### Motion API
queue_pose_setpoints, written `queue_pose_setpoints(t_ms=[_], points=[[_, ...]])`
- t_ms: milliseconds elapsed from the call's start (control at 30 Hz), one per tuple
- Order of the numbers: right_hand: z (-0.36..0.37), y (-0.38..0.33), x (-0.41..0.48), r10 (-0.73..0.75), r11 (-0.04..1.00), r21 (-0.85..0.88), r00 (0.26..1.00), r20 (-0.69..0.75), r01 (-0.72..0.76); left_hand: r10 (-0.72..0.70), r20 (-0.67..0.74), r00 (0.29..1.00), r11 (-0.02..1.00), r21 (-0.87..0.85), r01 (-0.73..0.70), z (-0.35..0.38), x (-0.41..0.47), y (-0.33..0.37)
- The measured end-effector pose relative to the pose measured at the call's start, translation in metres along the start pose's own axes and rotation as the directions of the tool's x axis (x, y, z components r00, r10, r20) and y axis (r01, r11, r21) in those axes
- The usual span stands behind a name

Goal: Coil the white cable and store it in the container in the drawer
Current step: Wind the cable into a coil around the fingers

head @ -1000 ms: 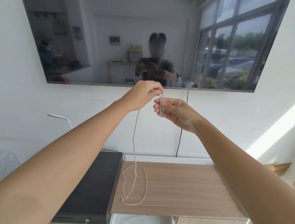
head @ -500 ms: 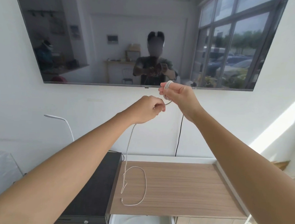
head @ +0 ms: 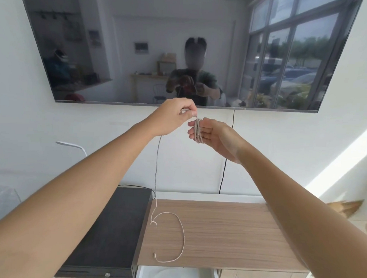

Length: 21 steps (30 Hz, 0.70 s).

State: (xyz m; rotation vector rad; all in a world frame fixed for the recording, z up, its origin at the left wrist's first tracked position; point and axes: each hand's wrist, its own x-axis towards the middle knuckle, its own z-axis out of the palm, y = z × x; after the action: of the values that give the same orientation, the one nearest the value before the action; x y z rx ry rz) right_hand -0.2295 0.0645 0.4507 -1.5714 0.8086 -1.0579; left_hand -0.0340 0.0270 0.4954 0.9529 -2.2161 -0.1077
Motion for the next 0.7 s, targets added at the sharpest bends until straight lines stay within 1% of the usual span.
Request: queue_pose_setpoints(t_ms=[67,167,233,267,367,433,567,633,700], points=[[0.001,-0.003,-0.002,0.0,0.993,0.117,0.999,0.035,-0.004,-0.041,-0.005,0.999,0.993,-0.114,0.04,0.003,0.0,0.0],[0.005,-0.007,-0.003,-0.03,0.968,0.252,0.998,0.058,0.014,-0.121,0.016,0.992,0.936,-0.331,0.12,0.009,-0.001,0.004],[0.008,-0.011,-0.003,-0.056,0.948,0.317,0.998,0.034,0.043,-0.164,0.027,0.986,0.892,-0.423,0.16,0.016,-0.002,0.007],[0.009,-0.014,-0.002,-0.067,0.936,0.348,0.998,0.01,0.059,-0.187,0.032,0.982,0.882,-0.434,0.182,0.02,-0.002,0.008],[0.009,-0.023,0.0,-0.069,0.907,0.411,0.995,-0.074,0.093,-0.215,0.093,0.972,0.907,-0.35,0.234,0.037,-0.008,0.011],[0.007,-0.026,0.002,-0.069,0.919,0.381,0.992,-0.104,0.104,-0.225,0.13,0.966,0.916,-0.31,0.255,0.046,-0.011,0.01],[-0.002,-0.026,0.005,-0.066,0.96,0.256,0.983,-0.171,0.109,-0.178,0.178,0.968,0.946,-0.239,0.218,0.053,-0.014,0.007],[-0.008,-0.025,0.007,-0.072,0.982,0.155,0.974,-0.213,0.106,-0.129,0.206,0.97,0.979,-0.132,0.158,0.054,-0.017,0.008],[-0.014,-0.021,0.006,-0.075,0.997,0.019,0.973,-0.216,0.081,-0.09,0.229,0.969,0.995,-0.015,0.096,0.05,-0.018,0.008]])
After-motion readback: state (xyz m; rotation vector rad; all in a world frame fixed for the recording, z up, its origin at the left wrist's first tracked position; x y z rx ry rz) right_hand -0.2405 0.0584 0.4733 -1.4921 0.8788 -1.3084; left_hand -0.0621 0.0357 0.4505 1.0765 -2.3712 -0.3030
